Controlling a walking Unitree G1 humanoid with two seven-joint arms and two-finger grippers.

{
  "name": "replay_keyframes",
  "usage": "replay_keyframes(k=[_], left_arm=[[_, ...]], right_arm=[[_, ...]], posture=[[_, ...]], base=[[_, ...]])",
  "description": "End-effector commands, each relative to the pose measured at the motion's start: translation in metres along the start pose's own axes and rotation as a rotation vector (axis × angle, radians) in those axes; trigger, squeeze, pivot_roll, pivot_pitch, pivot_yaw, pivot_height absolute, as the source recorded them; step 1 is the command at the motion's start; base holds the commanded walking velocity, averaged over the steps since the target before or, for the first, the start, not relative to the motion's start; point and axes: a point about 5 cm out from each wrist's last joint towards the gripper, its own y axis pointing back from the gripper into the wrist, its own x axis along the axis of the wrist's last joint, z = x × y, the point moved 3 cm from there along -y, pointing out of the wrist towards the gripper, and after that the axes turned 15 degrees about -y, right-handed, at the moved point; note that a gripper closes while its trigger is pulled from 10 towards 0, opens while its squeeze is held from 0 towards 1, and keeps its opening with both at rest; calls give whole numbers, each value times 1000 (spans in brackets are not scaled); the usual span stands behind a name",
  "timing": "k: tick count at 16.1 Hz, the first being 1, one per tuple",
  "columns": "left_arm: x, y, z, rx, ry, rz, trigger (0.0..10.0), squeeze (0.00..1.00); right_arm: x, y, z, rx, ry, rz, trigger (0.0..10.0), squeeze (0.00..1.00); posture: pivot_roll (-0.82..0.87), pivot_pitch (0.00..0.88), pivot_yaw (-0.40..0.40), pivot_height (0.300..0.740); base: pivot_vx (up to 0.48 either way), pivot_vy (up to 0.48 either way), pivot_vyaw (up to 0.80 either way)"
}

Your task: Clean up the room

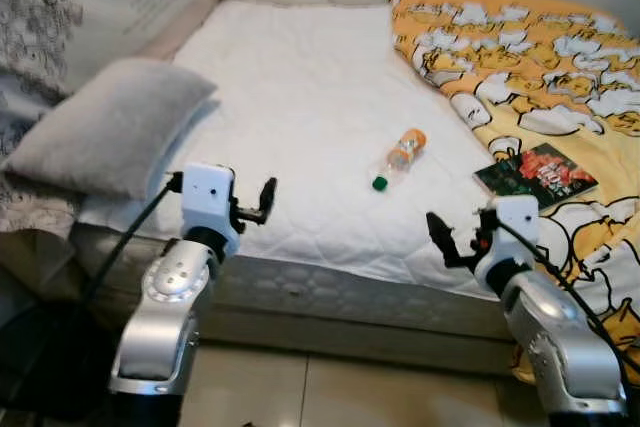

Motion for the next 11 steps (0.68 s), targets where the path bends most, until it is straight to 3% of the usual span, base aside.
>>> replay_keyframes(k=[1, 8, 10, 11], left_arm=[[-2, 0, -2, 0, 2, -10, 10000, 1000], [-1, -2, -1, -23, 17, -12, 10000, 1000], [-2, 0, 0, -27, 21, -13, 10000, 1000], [-3, 1, 1, -29, 21, -16, 10000, 1000]], right_arm=[[0, -3, -5, 15, 0, -10, 10000, 1000], [-1, -4, -7, 16, 8, -18, 10000, 1000], [-2, -5, -6, 4, 17, -20, 10000, 1000], [-1, -5, -7, 7, -15, -9, 10000, 1000]], posture=[[17, 0, -13, 740], [7, 0, -1, 740], [10, 0, -5, 740], [12, 0, -7, 740]], base=[[277, 0, 0], [312, 0, 0], [384, 0, 800], [382, 0, 0]])
